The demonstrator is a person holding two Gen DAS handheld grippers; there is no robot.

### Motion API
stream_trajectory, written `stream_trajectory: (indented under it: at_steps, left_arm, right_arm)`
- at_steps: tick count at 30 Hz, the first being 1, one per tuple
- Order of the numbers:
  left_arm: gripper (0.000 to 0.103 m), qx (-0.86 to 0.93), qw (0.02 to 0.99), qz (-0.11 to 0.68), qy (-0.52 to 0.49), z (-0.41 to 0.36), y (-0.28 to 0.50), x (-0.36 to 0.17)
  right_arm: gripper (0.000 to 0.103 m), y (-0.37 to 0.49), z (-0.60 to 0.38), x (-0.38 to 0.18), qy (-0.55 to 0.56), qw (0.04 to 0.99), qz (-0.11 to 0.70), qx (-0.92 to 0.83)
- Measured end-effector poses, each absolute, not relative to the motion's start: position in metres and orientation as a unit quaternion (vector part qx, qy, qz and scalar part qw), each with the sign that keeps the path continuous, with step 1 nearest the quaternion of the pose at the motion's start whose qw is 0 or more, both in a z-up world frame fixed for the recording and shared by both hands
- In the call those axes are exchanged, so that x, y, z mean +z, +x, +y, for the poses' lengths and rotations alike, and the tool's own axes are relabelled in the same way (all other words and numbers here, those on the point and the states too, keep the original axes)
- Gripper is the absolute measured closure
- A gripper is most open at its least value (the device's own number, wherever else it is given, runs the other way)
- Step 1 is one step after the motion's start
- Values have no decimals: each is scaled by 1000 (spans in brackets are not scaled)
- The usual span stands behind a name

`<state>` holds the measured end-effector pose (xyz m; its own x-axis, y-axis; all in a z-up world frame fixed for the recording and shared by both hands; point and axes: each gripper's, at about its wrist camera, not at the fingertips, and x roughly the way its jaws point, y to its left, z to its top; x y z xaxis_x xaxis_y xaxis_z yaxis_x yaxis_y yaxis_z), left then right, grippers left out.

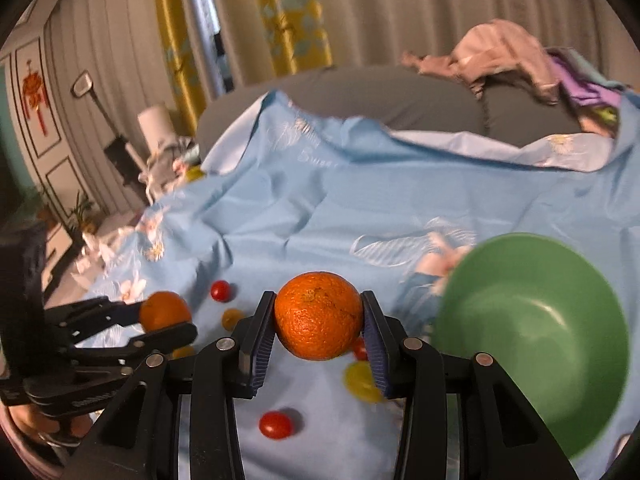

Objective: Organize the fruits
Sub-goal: 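Carry both oranges over the green bowl and open both tools to drop them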

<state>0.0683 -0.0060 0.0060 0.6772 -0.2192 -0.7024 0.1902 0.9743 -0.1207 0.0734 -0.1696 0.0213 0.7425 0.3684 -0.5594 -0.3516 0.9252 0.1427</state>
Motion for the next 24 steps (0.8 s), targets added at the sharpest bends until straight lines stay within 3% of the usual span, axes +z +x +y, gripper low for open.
stream_trajectory:
  at_steps: [14,24]
  left_arm:
    - [57,-185,912,366,33,-117,99,26]
    - [57,-204,898,384,62,-174,127,12]
  right_arm:
    - [60,58,-262,8,41,951,297,76]
    - [60,60,-293,-6,41,945,322,36]
